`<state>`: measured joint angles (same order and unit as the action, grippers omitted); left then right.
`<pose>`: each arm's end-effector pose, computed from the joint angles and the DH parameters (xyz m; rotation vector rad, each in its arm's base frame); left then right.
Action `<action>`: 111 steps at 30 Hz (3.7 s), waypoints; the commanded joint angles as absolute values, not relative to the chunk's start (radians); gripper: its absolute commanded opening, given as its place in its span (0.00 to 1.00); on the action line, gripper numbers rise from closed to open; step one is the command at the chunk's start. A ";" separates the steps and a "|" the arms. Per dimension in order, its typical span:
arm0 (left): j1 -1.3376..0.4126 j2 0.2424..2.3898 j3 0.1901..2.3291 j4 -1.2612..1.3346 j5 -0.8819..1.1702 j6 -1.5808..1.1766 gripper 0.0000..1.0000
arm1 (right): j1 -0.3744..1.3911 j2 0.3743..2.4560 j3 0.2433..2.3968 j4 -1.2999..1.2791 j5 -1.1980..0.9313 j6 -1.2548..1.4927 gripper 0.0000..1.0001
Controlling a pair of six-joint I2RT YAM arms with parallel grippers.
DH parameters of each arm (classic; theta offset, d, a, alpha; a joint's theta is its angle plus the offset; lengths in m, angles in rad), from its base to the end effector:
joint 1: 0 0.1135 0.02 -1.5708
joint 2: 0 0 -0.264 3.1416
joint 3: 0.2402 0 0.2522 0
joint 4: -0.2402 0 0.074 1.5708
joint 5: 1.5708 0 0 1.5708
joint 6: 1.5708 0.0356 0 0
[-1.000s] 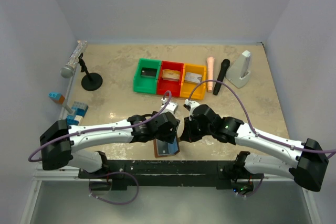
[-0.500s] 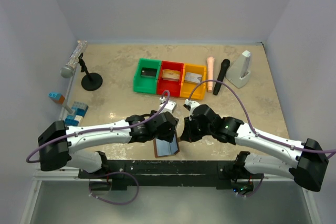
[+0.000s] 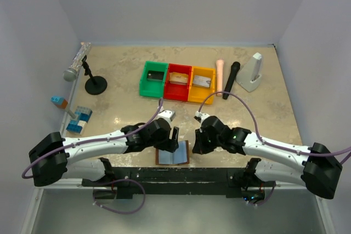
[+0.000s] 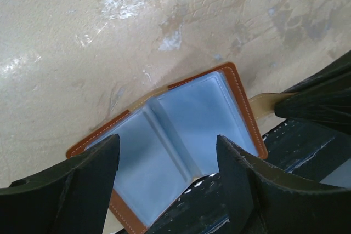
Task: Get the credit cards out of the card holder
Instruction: Remove the credit card from the card holder.
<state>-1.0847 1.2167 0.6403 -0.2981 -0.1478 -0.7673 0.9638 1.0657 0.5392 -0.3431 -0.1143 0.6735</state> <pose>0.1152 -0.2067 0.1941 0.3339 2.5182 -0.6236 0.1135 0.1705 0.1897 -0.4345 2.5924 0.8045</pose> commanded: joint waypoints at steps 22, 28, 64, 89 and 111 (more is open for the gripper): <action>-1.086 1.089 0.586 -0.397 -0.164 -0.839 0.75 | 0.969 1.086 0.509 -0.249 -0.100 0.712 0.00; -1.086 1.071 0.563 -0.413 -0.156 -0.844 0.75 | 0.969 1.094 0.511 -0.247 -0.101 0.710 0.00; -1.091 1.160 0.607 -0.212 0.038 -0.719 0.75 | 0.969 1.115 0.532 -0.244 -0.117 0.712 0.00; -1.094 1.215 0.683 -0.278 -0.008 -0.686 0.75 | 0.969 1.114 0.520 -0.287 -0.078 0.730 0.27; -1.091 1.016 0.580 -0.367 -0.161 -0.767 0.72 | 0.980 1.105 0.572 -0.152 -0.259 0.693 0.15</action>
